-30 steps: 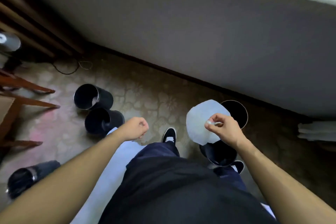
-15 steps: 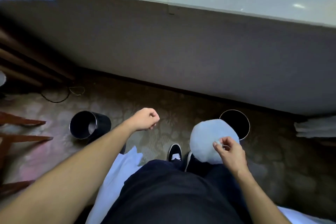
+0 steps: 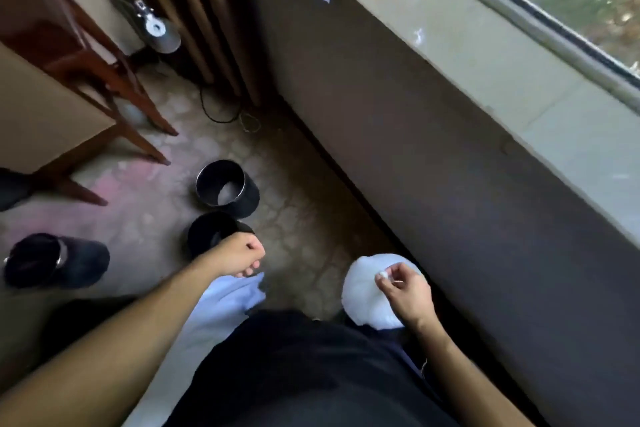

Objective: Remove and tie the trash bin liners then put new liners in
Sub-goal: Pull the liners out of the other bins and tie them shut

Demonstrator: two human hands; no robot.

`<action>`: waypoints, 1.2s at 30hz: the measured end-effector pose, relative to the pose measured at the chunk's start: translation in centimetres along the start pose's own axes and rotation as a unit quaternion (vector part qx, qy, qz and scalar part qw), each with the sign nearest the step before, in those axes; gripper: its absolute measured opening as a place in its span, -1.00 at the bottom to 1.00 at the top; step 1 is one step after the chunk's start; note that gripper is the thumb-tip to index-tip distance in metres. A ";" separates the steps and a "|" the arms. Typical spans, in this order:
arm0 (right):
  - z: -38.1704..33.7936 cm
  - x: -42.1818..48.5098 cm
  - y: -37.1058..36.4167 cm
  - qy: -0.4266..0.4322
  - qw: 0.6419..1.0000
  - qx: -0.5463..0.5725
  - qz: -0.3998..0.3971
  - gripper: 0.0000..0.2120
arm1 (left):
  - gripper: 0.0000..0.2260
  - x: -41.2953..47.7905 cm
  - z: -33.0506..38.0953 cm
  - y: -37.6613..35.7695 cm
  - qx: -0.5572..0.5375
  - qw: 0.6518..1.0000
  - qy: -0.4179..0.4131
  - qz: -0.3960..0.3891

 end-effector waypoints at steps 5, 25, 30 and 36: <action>-10.3 7.4 -2.9 0.148 0.978 -0.089 -0.118 -0.83 | -0.86 -2.3 -5.5 2.4 -0.175 0.974 0.089 0.117; -41.4 22.9 -20.7 0.322 0.873 -0.295 -0.216 -0.85 | -0.87 7.9 -11.7 15.5 -0.368 0.899 0.200 0.129; -45.1 27.8 -21.7 0.328 0.862 -0.352 -0.158 -0.78 | -0.88 13.6 -8.2 24.7 -0.382 0.894 0.174 0.155; -51.1 33.6 -27.5 0.339 0.846 -0.380 -0.162 -0.86 | -0.88 19.2 -8.0 31.7 -0.413 0.870 0.195 0.185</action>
Point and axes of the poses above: each hand's wrist, its own x-axis towards the middle knuckle, its own y-axis out of the back of the hand, z = x × y, the point moved 4 cm from there along x, towards the middle knuckle, and after that the axes turned 7 degrees about z, right-handed, at the moved point
